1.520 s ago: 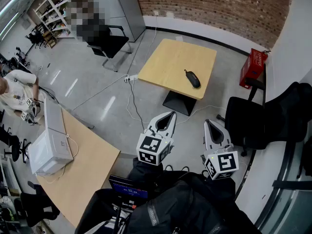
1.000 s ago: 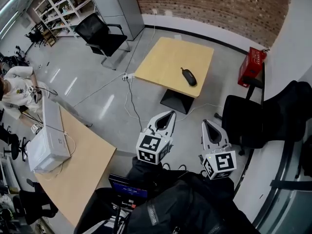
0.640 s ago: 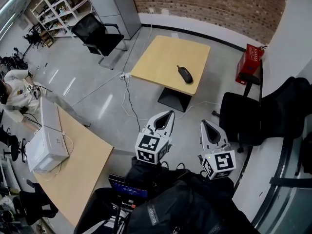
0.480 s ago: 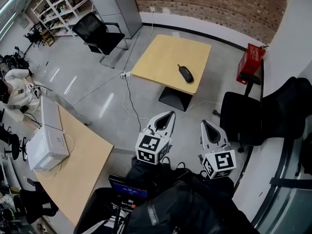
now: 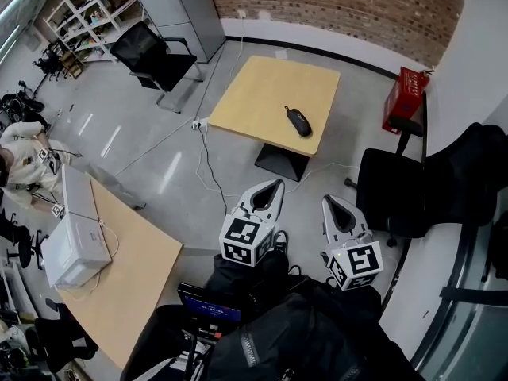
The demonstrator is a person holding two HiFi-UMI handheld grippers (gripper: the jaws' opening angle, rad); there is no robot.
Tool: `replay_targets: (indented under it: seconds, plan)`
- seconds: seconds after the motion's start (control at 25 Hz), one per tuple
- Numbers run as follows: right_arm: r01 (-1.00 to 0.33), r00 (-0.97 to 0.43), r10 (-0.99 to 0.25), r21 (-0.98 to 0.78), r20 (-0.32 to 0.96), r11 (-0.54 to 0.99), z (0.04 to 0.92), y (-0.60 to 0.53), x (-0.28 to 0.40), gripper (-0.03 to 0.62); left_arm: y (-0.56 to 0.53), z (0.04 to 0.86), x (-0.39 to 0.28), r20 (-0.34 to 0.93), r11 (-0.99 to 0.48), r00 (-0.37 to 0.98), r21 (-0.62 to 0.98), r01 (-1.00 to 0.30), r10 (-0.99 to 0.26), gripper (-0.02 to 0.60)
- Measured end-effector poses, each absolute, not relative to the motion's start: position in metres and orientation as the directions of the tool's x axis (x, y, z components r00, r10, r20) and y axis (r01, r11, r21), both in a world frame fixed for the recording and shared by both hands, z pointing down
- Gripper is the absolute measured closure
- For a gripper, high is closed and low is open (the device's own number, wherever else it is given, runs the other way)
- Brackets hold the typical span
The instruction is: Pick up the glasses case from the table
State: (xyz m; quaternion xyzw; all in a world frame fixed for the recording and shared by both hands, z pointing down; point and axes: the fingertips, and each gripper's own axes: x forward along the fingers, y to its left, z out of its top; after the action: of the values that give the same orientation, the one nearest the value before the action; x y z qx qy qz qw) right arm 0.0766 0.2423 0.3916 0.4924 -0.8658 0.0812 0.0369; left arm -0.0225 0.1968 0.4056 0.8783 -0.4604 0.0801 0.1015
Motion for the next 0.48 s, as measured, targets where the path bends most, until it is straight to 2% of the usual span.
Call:
replay_targets:
  seconds: [0.48]
  plan:
    - [-0.866,-0.499,-0.857,-0.121,0.130,0.486,0.387,0.159,0.067,0.591,0.113,0.403,-0.027,0.219,-0.592,0.602,0.117,-0.797,-0.768,0.581]
